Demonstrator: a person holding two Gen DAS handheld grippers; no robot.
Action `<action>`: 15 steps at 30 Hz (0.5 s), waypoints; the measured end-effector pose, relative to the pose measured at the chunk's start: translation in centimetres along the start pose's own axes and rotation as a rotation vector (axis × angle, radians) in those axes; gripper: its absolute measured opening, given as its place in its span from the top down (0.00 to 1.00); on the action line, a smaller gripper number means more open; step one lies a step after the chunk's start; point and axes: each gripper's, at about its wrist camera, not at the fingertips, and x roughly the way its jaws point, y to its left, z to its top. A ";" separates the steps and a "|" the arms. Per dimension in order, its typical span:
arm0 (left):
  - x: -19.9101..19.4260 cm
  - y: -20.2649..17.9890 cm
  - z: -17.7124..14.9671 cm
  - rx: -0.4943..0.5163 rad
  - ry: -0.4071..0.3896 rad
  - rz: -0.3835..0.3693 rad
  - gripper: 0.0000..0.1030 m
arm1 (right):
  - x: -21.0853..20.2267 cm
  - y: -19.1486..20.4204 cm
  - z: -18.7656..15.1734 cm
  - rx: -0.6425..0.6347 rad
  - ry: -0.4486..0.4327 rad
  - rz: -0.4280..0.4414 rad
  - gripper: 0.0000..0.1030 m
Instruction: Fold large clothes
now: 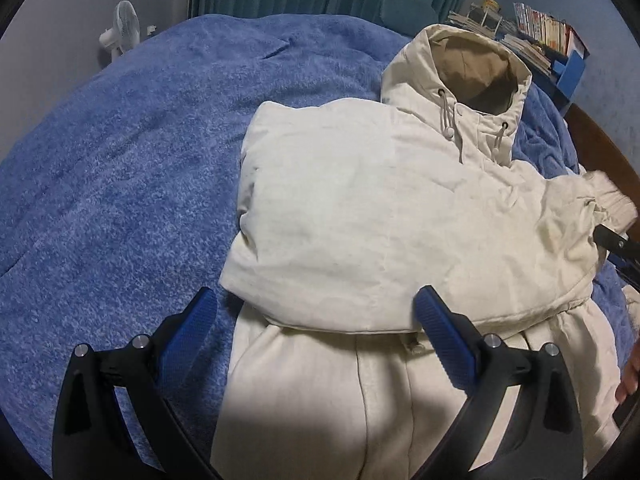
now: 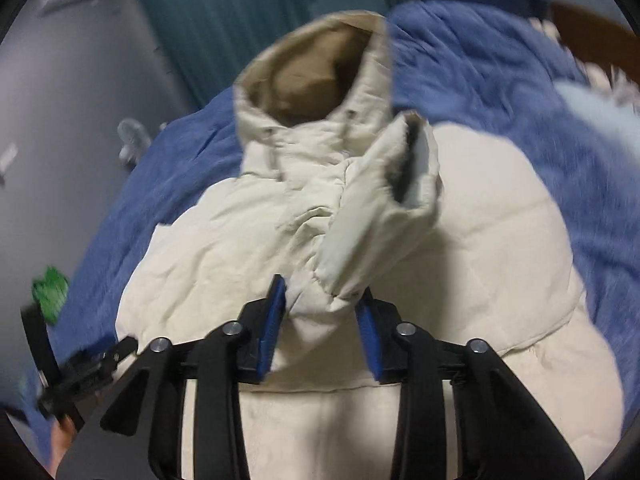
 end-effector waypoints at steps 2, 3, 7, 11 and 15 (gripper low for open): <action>-0.1 -0.1 0.0 0.006 -0.004 0.005 0.08 | 1.1 -2.0 0.2 0.083 0.041 0.045 0.51; 0.0 -0.1 0.0 0.008 -0.003 0.006 0.08 | 1.5 -2.6 0.1 0.111 0.049 0.056 0.36; 0.0 -0.1 0.0 0.016 -0.002 0.010 0.08 | 2.1 -5.6 -0.2 0.257 0.048 0.108 0.31; -0.2 -0.3 0.0 0.031 -0.008 0.018 0.08 | 2.1 -7.3 -0.5 0.324 0.032 0.123 0.72; -0.4 -0.5 0.0 0.039 -0.015 0.027 0.08 | -0.5 -6.9 0.6 0.303 -0.063 0.120 0.81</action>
